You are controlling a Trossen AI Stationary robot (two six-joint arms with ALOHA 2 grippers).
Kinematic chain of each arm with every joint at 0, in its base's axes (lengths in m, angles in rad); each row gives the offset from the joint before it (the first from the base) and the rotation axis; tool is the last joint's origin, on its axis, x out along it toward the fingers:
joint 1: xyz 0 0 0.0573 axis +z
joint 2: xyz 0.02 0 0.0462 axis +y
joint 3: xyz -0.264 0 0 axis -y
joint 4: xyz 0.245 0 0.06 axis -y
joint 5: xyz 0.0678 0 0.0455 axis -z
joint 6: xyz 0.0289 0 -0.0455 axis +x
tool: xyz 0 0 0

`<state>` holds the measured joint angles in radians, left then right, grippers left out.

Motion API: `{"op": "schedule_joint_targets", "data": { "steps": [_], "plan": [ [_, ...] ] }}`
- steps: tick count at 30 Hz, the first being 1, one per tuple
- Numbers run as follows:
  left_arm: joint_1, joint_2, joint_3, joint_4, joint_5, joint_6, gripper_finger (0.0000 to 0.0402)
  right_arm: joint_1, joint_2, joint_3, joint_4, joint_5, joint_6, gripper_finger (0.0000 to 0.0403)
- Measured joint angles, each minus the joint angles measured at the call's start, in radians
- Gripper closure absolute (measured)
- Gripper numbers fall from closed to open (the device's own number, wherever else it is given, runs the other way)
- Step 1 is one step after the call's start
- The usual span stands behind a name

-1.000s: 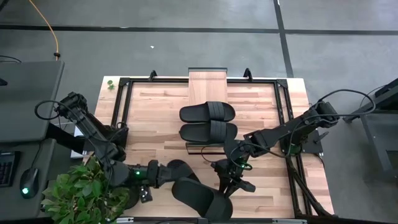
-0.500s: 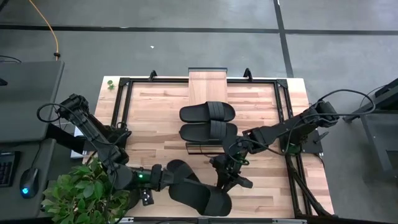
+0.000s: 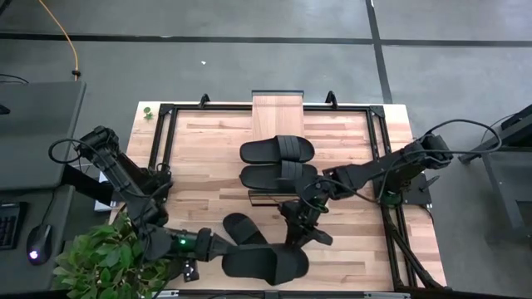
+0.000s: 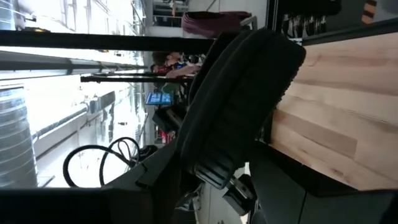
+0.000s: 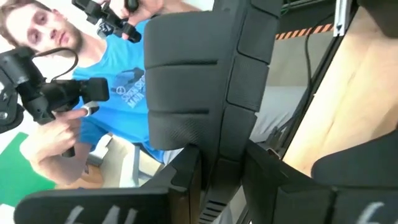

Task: Pick and place slides into the shelf
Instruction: Put the black slipper on the shelf

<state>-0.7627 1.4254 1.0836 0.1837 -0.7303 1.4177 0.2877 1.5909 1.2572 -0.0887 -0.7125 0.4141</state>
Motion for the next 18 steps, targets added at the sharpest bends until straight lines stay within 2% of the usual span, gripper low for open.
{"op": "schedule_joint_targets", "data": {
  "steps": [12, 18],
  "plan": [
    [-0.031, 0.000, 0.000, -0.001, -0.096, 0.017, 0.0231, -0.014, 0.000, 0.000, -0.001, 0.005, -0.002, 0.0330],
    [-0.030, 0.000, 0.000, -0.072, -0.063, 0.067, 0.0231, -0.014, 0.000, 0.000, -0.007, 0.004, 0.004, 0.0330]
  ]
}}
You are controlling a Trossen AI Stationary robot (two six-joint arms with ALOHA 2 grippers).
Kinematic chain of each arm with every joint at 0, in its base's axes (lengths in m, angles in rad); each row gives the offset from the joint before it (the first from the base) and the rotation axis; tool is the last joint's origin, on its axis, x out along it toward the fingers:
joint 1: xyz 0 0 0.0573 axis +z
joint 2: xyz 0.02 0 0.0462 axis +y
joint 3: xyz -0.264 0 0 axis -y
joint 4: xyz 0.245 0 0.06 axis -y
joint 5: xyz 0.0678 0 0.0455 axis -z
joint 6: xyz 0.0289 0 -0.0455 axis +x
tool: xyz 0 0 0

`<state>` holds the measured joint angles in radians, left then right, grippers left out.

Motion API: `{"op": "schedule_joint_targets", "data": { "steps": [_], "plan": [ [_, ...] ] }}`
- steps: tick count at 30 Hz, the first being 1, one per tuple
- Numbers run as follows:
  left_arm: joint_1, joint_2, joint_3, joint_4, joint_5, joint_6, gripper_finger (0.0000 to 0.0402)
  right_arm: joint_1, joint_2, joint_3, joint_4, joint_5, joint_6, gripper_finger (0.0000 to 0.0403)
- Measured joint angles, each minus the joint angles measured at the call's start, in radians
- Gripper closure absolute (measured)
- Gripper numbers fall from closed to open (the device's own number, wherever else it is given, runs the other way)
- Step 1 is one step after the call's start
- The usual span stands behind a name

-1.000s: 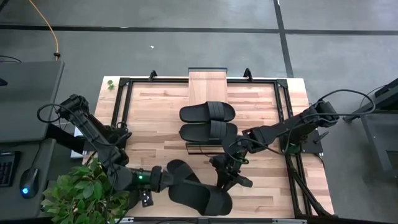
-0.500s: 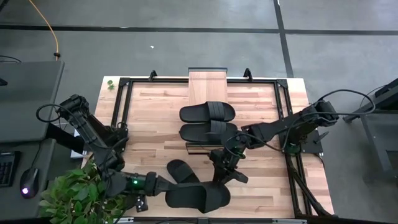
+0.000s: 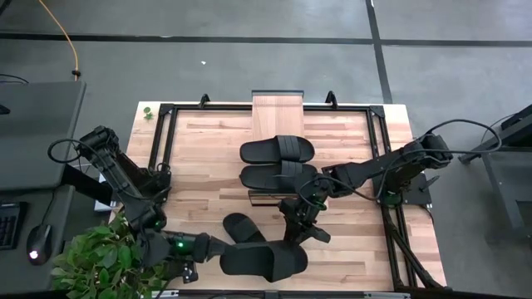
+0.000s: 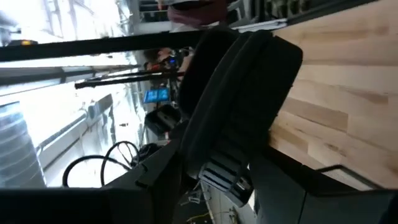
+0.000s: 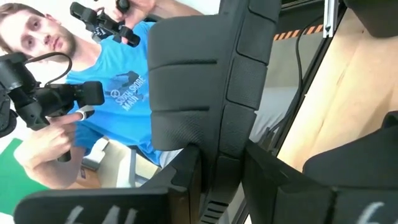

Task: Pick and place slides into the shelf
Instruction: Put the black slipper on the shelf

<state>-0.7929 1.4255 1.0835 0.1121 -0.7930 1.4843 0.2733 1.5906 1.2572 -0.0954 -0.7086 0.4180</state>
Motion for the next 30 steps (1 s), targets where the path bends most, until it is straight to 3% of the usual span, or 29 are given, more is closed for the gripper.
{"op": "schedule_joint_targets", "data": {
  "steps": [15, 30],
  "plan": [
    [-0.043, 0.000, 0.000, -0.018, -0.074, 0.044, 0.0231, -0.010, 0.000, 0.000, -0.001, 0.002, 0.011, 0.0330],
    [-0.059, 0.039, 0.000, -0.023, -0.046, -0.016, 0.0231, -0.058, 0.000, 0.000, 0.005, 0.014, 0.002, 0.0330]
  ]
}}
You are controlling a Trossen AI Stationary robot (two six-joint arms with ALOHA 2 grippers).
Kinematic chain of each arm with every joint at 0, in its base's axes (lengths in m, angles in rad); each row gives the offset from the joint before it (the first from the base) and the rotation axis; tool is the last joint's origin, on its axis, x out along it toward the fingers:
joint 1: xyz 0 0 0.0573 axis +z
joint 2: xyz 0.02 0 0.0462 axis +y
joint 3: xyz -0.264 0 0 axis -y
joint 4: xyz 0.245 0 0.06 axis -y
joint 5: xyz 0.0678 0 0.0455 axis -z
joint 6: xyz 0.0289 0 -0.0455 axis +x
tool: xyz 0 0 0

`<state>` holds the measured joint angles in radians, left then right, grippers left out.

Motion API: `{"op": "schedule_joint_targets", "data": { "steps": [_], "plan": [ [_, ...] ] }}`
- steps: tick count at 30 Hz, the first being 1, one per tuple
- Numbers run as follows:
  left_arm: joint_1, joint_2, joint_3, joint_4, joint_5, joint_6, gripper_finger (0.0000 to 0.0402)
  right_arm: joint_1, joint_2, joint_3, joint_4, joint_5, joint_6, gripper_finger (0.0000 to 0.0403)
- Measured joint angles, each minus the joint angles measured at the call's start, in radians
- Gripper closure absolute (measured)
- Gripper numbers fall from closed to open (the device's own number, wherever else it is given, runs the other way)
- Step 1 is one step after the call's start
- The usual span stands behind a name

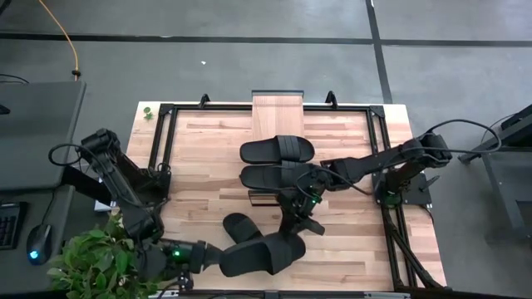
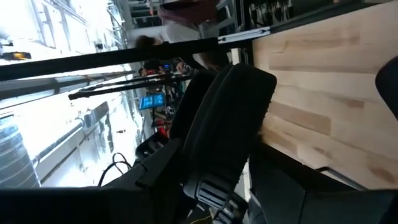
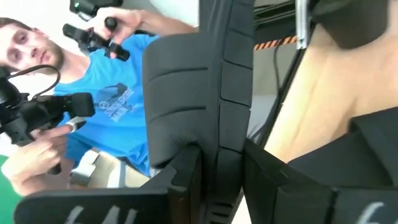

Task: Pick and place slides into the shelf
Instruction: Put the black slipper on the shelf

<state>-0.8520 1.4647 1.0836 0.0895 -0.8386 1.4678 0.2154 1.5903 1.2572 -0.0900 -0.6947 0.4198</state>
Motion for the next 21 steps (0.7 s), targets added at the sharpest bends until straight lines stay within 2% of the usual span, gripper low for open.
{"op": "schedule_joint_targets", "data": {
  "steps": [7, 11, 16, 21],
  "plan": [
    [0.000, 0.027, 0.000, -0.004, -0.063, -0.007, 0.0234, -0.026, 0.000, 0.000, 0.027, 0.009, -0.002, 0.0330],
    [0.000, 0.026, 0.000, -0.002, -0.058, -0.016, 0.0259, -0.033, 0.000, 0.000, 0.035, 0.018, -0.002, 0.0330],
    [-0.002, 0.027, 0.000, 0.000, -0.106, -0.018, 0.0298, -0.032, -0.001, 0.000, 0.038, 0.081, -0.018, 0.0330],
    [-0.002, 0.027, 0.000, -0.013, -0.116, -0.025, 0.0305, -0.032, -0.002, 0.000, 0.052, 0.160, -0.025, 0.0330]
  ]
}}
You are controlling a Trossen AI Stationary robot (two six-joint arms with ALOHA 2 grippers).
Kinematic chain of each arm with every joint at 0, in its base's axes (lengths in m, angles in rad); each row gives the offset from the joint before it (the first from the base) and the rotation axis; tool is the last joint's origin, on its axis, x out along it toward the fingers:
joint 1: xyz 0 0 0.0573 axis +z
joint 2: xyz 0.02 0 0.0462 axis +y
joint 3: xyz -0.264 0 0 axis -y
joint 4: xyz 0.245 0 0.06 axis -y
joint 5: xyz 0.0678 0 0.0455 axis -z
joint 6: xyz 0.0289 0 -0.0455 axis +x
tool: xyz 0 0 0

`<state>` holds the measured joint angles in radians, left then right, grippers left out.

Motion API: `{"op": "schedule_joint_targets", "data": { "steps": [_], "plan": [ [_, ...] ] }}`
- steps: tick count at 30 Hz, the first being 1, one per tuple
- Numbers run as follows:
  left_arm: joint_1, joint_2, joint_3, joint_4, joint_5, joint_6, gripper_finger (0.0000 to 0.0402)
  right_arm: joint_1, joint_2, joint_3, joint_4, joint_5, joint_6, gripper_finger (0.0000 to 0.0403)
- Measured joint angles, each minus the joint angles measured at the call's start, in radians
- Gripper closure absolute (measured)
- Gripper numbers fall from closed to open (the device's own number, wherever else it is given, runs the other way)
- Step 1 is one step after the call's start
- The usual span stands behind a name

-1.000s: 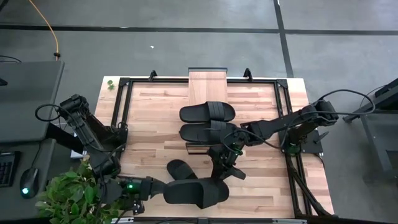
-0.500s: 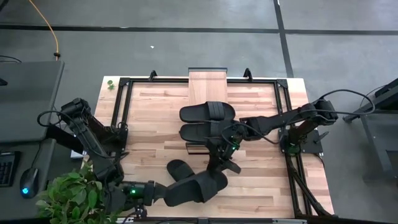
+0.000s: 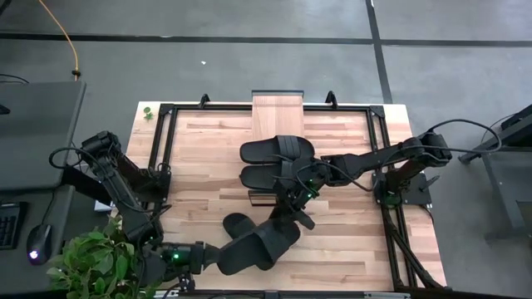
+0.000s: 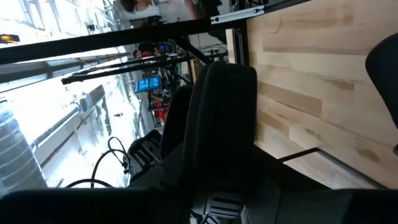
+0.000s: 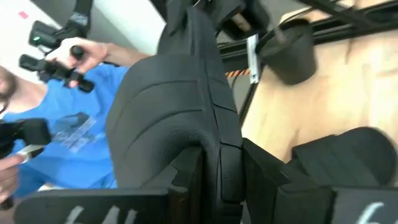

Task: Pick and place slides into the shelf
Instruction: Put the black slipper on the shelf

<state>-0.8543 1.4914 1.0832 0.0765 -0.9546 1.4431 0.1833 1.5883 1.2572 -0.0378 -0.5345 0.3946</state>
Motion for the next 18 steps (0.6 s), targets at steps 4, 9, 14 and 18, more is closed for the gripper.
{"op": "schedule_joint_targets", "data": {
  "steps": [4, 9, 14, 18],
  "plan": [
    [0.000, 0.000, 0.000, 0.000, -0.003, -0.005, 0.0293, -0.001, 0.000, 0.000, 0.009, 0.059, -0.001, 0.0330],
    [0.000, 0.000, 0.000, 0.001, -0.041, -0.011, 0.0283, -0.002, -0.001, 0.000, 0.012, 0.094, -0.003, 0.0330],
    [0.000, 0.000, 0.000, 0.001, -0.074, -0.011, 0.0306, -0.002, -0.001, 0.000, 0.013, 0.119, -0.003, 0.0330],
    [0.000, 0.000, 0.000, 0.001, -0.077, -0.011, 0.0335, -0.002, -0.001, 0.000, 0.031, 0.127, -0.003, 0.0330]
  ]
}}
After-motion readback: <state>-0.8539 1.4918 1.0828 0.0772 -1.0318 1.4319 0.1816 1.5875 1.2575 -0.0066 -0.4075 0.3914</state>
